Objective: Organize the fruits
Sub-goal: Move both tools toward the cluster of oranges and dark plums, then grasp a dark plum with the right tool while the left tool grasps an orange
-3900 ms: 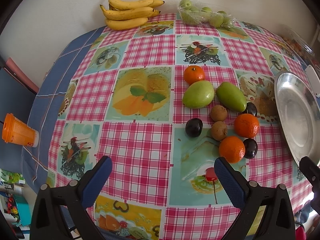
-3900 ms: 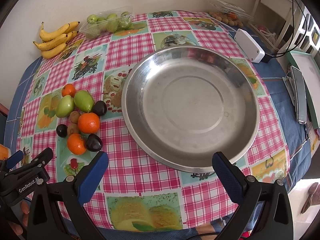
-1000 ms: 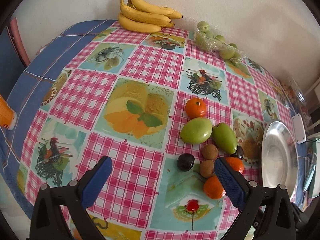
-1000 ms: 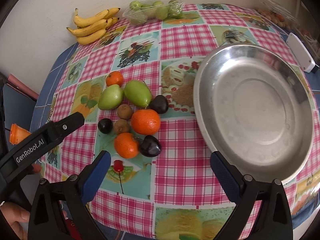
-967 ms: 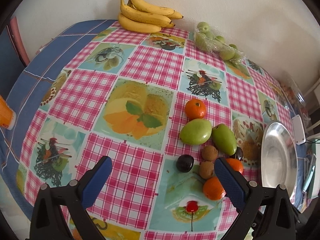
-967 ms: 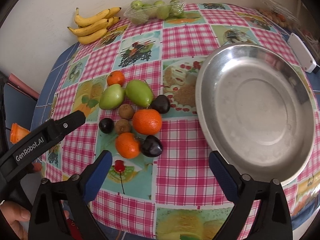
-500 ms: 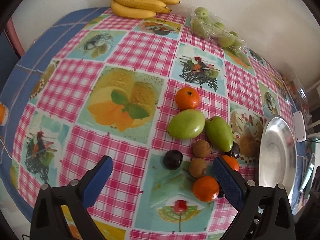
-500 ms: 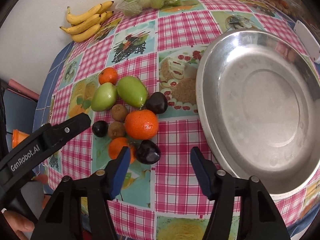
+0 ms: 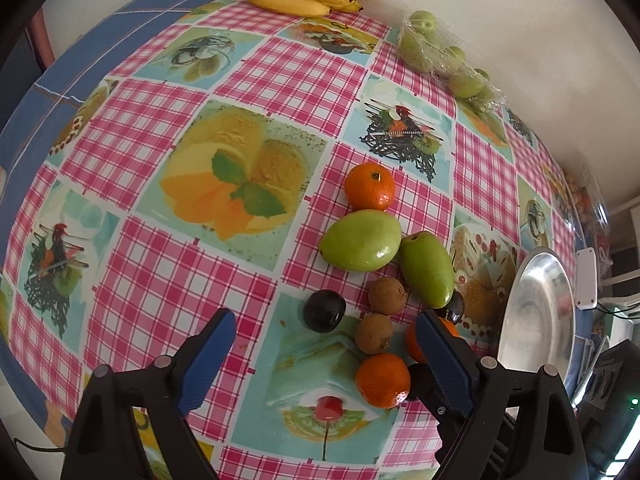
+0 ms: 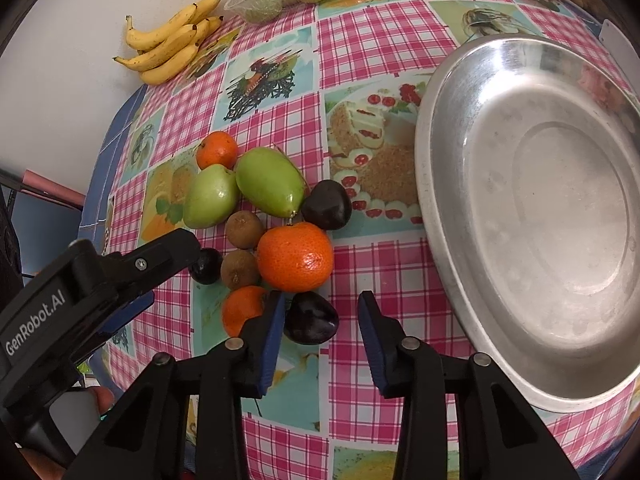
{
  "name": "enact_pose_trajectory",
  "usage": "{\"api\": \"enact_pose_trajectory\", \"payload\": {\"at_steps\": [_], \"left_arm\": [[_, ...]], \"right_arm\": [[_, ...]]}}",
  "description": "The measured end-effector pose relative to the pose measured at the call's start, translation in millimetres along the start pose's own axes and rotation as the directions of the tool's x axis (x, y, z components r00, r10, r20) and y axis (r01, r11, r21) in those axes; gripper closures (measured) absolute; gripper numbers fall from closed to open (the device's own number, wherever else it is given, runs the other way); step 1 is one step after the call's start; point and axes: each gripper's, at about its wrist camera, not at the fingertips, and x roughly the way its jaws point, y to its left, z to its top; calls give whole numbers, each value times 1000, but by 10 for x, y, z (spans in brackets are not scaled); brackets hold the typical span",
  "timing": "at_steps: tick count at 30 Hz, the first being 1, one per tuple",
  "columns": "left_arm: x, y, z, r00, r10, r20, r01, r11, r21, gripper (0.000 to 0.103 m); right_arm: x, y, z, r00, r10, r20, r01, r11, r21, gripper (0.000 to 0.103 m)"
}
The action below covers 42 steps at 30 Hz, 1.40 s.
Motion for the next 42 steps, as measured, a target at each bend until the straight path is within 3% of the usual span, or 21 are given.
{"api": "enact_pose_trajectory", "payload": {"at_steps": [9, 20, 34, 42], "left_arm": [[14, -16, -44, 999, -23, -26, 23, 1000, 2, 11], [56, -31, -95, 996, -60, -71, 60, 998, -9, 12], [211, -195, -191, 983, -105, -153, 112, 993, 37, 39], [233, -233, -216, 973, -154, -175, 161, 987, 27, 62]], "right_arm": [[53, -1, -13, 998, 52, -21, -51, 998, 28, 73], [-62, -55, -54, 998, 59, 4, -59, 997, 47, 74], [-270, -195, -129, 999, -32, 6, 32, 996, 82, 74], [-274, -178, -142, 999, -41, 5, 40, 996, 76, 74]]}}
